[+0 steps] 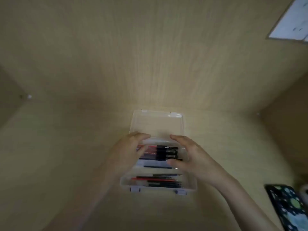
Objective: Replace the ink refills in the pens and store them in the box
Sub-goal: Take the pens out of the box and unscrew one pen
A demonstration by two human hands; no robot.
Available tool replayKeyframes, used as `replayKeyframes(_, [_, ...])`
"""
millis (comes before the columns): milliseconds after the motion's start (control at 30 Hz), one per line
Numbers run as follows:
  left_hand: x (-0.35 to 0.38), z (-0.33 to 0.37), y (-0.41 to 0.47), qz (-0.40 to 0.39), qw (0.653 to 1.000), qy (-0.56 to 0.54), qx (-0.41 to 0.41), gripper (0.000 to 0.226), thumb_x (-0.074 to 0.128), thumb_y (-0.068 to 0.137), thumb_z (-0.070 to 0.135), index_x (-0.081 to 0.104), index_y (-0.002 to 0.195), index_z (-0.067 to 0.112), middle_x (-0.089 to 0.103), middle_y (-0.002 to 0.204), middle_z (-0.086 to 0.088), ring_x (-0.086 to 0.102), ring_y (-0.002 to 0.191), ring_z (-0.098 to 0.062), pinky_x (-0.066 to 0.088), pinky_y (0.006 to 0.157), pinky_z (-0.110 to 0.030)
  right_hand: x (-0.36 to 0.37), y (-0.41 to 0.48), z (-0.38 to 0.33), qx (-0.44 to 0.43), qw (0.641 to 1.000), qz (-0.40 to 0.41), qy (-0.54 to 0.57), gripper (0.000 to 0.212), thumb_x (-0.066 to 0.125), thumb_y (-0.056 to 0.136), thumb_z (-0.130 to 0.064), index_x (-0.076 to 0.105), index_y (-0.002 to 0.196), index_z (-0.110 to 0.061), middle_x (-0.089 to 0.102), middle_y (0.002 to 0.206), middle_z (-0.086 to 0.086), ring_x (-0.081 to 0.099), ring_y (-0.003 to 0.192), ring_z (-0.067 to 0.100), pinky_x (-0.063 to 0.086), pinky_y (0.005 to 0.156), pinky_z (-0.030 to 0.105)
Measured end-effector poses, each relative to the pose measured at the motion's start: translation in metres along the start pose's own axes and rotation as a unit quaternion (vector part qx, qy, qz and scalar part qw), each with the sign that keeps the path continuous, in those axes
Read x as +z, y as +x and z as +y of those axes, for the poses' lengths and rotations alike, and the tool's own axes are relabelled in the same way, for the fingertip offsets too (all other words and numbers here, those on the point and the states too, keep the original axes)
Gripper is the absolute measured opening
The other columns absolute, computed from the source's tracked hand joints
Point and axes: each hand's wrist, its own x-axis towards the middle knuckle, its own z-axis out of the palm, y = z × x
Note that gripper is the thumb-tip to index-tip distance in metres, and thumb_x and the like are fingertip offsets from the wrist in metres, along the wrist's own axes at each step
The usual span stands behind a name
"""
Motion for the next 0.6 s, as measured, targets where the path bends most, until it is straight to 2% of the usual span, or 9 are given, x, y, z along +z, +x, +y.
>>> replayKeyframes(100, [0.017,-0.011,0.001,0.033,0.999,0.014,0.035,0.034,0.057,0.091,0.02,0.056,0.125,0.024,0.057,0.119,0.009,0.052,0.104,-0.004,0.033,0.08,-0.005,0.008,0.004,0.018,-0.037,0.999,0.023,-0.015,0.073,0.069,0.08,-0.039,0.034,0.142,-0.029,0.038,0.137,-0.02,0.033,0.125,-0.008,0.019,0.094,-0.006])
replayKeyframes(200, [0.027,-0.013,-0.004,0.074,0.993,0.049,0.076,0.028,0.061,0.089,0.017,0.062,0.117,0.019,0.058,0.113,0.005,0.058,0.093,-0.012,0.041,0.075,-0.013,0.018,0.002,0.026,-0.066,0.997,0.041,-0.031,0.069,0.069,0.079,-0.041,0.037,0.139,-0.029,0.043,0.132,-0.021,0.036,0.123,-0.009,0.021,0.095,-0.006])
replayKeyframes(267, [0.03,-0.013,-0.008,0.109,0.987,0.073,0.097,0.028,0.061,0.088,0.018,0.062,0.116,0.019,0.056,0.11,0.005,0.055,0.085,-0.009,0.036,0.066,-0.008,0.023,0.0,0.03,-0.081,0.994,0.055,-0.048,0.069,0.069,0.079,-0.042,0.038,0.139,-0.028,0.044,0.131,-0.019,0.037,0.122,-0.007,0.022,0.094,-0.004])
replayKeyframes(333, [0.036,-0.015,-0.011,0.115,0.982,0.102,0.106,0.031,0.06,0.089,0.021,0.06,0.12,0.018,0.057,0.111,0.004,0.054,0.087,-0.01,0.035,0.068,-0.011,0.027,0.0,0.032,-0.091,0.99,0.069,-0.077,0.071,0.068,0.079,-0.043,0.038,0.14,-0.025,0.046,0.132,-0.014,0.039,0.122,-0.002,0.024,0.095,0.002])
replayKeyframes(467, [0.047,-0.025,-0.006,0.082,0.984,0.128,0.09,0.04,0.05,0.093,0.034,0.053,0.127,0.014,0.054,0.119,0.0,0.053,0.104,-0.019,0.041,0.086,-0.027,0.033,0.003,0.03,-0.076,0.987,0.073,-0.124,0.077,0.067,0.079,-0.048,0.035,0.141,-0.017,0.046,0.132,-0.004,0.041,0.123,0.011,0.032,0.097,0.017])
replayKeyframes(600, [0.055,-0.029,0.0,0.073,0.976,0.176,0.102,0.045,0.034,0.093,0.044,0.056,0.119,0.015,0.054,0.112,-0.003,0.048,0.101,-0.017,0.038,0.089,-0.029,0.043,0.011,0.027,-0.056,0.979,0.065,-0.185,0.073,0.068,0.072,-0.058,0.047,0.128,-0.017,0.046,0.114,0.0,0.041,0.113,0.017,0.038,0.097,0.029])
